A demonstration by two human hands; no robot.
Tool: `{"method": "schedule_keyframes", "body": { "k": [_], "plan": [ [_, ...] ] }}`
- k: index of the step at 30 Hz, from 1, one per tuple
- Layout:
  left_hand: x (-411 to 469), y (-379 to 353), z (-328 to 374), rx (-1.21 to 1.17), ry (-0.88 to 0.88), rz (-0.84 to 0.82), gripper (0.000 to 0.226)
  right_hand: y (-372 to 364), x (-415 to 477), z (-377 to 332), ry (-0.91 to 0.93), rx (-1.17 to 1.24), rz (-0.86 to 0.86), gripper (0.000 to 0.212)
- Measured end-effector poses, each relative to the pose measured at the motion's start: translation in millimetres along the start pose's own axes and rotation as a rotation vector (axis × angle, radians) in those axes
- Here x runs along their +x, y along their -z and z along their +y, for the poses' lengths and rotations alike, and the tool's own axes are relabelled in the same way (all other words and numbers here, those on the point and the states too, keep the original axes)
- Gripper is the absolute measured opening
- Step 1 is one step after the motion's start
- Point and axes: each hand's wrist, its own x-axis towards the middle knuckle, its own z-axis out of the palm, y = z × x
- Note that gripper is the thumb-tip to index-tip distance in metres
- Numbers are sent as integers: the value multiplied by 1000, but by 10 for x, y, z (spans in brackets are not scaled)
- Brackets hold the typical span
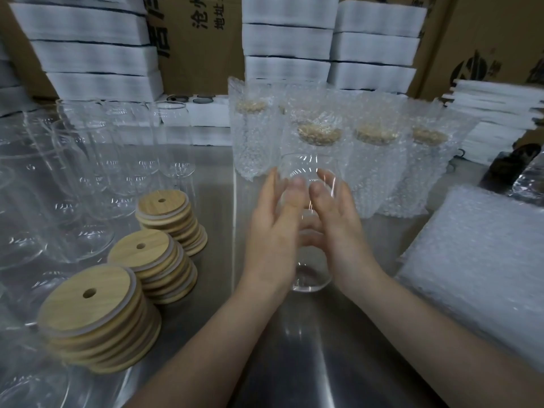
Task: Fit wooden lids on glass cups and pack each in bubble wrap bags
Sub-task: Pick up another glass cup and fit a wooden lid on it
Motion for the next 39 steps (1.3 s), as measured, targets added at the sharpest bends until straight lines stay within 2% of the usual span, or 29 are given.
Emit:
{"method": "schedule_keyframes", "body": {
  "k": [2, 3, 6, 8, 11, 13, 16, 21, 32, 39],
  "plan": [
    [-49, -35, -7, 137, -23, 15, 88, -35, -20, 16, 35, -2, 50, 77],
    [-58, -40, 7, 172, -26, 40, 90, -48, -32, 17, 40, -3, 61, 70],
    [-44, -20, 17, 177, -32, 98, 75, -60, -57, -18, 37, -21, 54, 46],
    [-25, -16, 15, 178, -22, 101, 64, -53, -52, -61, 8, -54, 56, 48],
    [-9, -29, 11, 41, 19, 78, 72, -42, -30, -107, -43, -113, 59, 57],
    [-17, -33, 22, -1, 11, 80, 70, -21, -14, -118, -74, -111, 60, 52],
    [-11, -20, 19, -8, -2, 78, 30, 14, 20, -129, -123, -99, 85, 51],
    [30, 28, 12, -100, 62, 52, 42, 28, 53, -110, -162, -74, 108, 51],
    [79, 79, -39, -183, 153, 85, 37, 62, 41, -76, -202, 34, 117, 38],
    [91, 82, -52, -215, 178, 117, 45, 22, 16, -84, -72, 4, 121, 47]
  ]
}}
